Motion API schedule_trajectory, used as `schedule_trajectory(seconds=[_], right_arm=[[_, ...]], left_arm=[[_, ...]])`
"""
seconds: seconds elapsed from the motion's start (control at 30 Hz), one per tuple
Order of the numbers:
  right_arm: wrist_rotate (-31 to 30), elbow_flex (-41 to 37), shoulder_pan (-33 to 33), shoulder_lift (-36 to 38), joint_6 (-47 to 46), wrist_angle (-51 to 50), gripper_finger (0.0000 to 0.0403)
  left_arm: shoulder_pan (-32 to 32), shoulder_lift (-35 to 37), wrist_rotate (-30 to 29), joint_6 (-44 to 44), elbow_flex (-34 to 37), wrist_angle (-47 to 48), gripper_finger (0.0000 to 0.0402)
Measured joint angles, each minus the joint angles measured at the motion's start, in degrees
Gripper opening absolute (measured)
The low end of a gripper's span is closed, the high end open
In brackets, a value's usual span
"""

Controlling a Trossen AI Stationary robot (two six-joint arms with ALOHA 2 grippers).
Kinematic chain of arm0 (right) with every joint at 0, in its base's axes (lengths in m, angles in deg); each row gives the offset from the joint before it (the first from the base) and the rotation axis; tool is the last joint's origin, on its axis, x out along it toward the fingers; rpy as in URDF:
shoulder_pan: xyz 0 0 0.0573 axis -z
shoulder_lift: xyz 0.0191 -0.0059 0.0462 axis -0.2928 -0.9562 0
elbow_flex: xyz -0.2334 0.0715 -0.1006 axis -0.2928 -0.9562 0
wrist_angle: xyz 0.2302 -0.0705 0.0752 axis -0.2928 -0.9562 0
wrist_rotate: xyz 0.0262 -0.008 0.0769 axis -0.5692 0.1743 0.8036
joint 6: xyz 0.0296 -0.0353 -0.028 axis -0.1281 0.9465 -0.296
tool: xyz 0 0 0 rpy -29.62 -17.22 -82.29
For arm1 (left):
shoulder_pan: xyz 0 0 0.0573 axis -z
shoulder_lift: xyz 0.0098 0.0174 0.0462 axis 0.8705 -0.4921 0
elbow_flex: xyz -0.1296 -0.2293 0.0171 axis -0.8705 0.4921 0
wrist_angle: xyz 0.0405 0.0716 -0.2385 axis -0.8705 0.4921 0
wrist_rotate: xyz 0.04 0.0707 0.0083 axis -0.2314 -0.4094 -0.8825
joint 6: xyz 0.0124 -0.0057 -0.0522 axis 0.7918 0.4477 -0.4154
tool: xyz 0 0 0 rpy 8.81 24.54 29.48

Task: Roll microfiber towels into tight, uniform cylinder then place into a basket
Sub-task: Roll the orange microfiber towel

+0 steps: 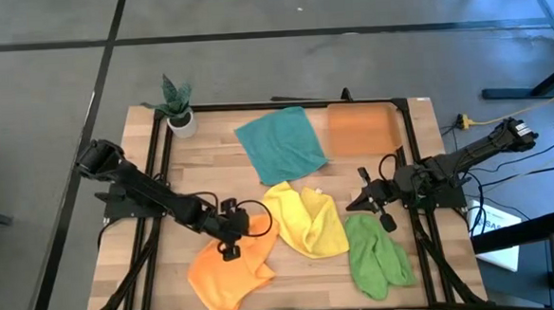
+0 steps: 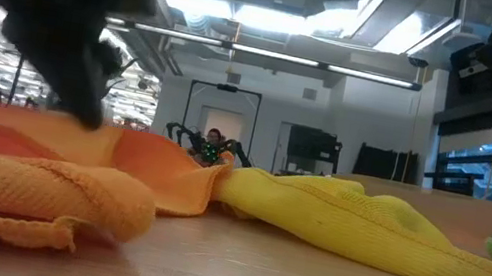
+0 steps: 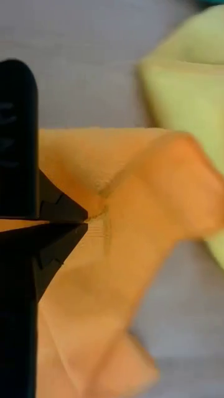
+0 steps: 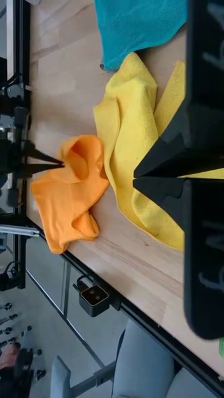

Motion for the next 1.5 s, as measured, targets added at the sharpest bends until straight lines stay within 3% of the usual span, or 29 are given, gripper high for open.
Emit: schedule_trajectory(seconds=[0.33, 0.47, 0.83, 1.13, 1.37, 1.5], right_arm=[[0.0, 0.0, 0.0, 0.0, 0.0, 0.1, 0.0005], [0.0, 0.0, 0.0, 0.0, 0.0, 0.1, 0.0005], [0.0, 0.0, 0.0, 0.0, 0.0, 0.1, 0.0005], [0.0, 0.0, 0.0, 0.0, 0.0, 0.1, 0.0005], [0.0, 0.0, 0.0, 0.0, 0.0, 0.2, 0.0005], [-0.1, 0.0, 0.0, 0.0, 0.0, 0.5, 0.0005]], left_arm=[[0.0, 0.0, -3.7, 2.8, -15.1, 22.1, 0.0000], [0.0, 0.1, -4.0, 2.4, -18.3, 25.5, 0.0000], [0.0, -3.1, -3.9, -2.3, -11.7, 24.1, 0.0000], [-1.3, -3.5, -14.7, -12.0, -10.4, 35.1, 0.0000], [-3.3, -3.5, -14.6, -13.4, -10.4, 37.2, 0.0000], [-4.1, -3.5, -11.5, -13.0, -10.4, 36.2, 0.0000]])
